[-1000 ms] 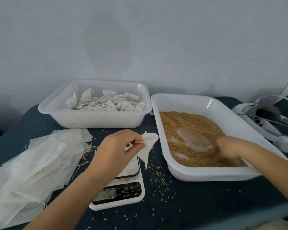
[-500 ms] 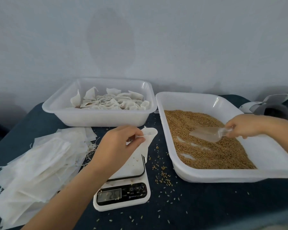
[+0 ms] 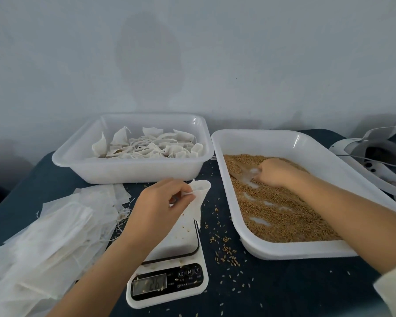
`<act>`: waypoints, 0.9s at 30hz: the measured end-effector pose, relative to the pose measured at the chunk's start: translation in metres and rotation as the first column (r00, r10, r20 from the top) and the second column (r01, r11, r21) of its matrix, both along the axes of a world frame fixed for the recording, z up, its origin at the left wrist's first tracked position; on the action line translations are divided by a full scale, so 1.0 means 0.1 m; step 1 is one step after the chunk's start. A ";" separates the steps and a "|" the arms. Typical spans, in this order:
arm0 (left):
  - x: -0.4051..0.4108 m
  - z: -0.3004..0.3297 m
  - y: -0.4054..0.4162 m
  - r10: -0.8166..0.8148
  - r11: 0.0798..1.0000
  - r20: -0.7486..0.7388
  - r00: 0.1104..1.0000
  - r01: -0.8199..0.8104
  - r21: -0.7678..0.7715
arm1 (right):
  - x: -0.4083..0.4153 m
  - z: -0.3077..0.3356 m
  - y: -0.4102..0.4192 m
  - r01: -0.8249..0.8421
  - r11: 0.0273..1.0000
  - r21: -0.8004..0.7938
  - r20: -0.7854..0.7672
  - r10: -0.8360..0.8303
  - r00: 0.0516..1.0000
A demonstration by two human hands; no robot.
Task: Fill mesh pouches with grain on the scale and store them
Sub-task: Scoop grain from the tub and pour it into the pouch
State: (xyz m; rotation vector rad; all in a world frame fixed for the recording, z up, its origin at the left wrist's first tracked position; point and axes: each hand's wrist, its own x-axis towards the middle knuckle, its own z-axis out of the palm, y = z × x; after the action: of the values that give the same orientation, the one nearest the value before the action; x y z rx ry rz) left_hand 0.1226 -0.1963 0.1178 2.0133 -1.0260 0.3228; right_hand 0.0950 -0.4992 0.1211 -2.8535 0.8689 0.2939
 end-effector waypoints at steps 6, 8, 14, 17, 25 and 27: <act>0.04 -0.01 0.03 0.018 0.999 -0.004 1.000 -0.018 -0.037 | -0.10 -0.06 -0.10 -0.038 0.997 0.061 0.096 0.032 0.995; 0.05 -0.01 0.03 0.042 0.998 0.000 0.999 -0.042 -0.036 | -0.20 -0.06 -0.17 -0.061 0.994 0.088 0.145 0.048 0.988; 0.09 0.00 0.01 0.026 0.999 0.050 0.998 -0.027 0.029 | -0.51 0.05 -0.37 -0.093 0.987 0.134 0.196 0.066 0.978; 0.10 0.01 -0.02 0.021 1.000 0.059 0.998 -0.023 0.021 | -0.64 0.10 -0.42 -0.097 0.988 0.118 0.142 0.079 0.987; 0.11 -0.03 -0.05 0.046 0.999 0.002 0.999 -0.046 -0.008 | -0.75 0.05 -0.41 -0.095 0.983 0.158 0.167 0.069 0.984; 0.12 -0.02 -0.03 0.042 0.999 0.048 0.998 -0.043 0.024 | -0.76 0.07 -0.39 -0.121 0.977 0.174 0.199 0.085 0.976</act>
State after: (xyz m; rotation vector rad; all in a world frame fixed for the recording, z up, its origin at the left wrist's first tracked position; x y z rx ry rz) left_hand 0.1345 -0.1989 0.1155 2.0612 -1.0225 0.3834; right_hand 0.0190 -0.5385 0.1283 -2.7026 0.6230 0.1039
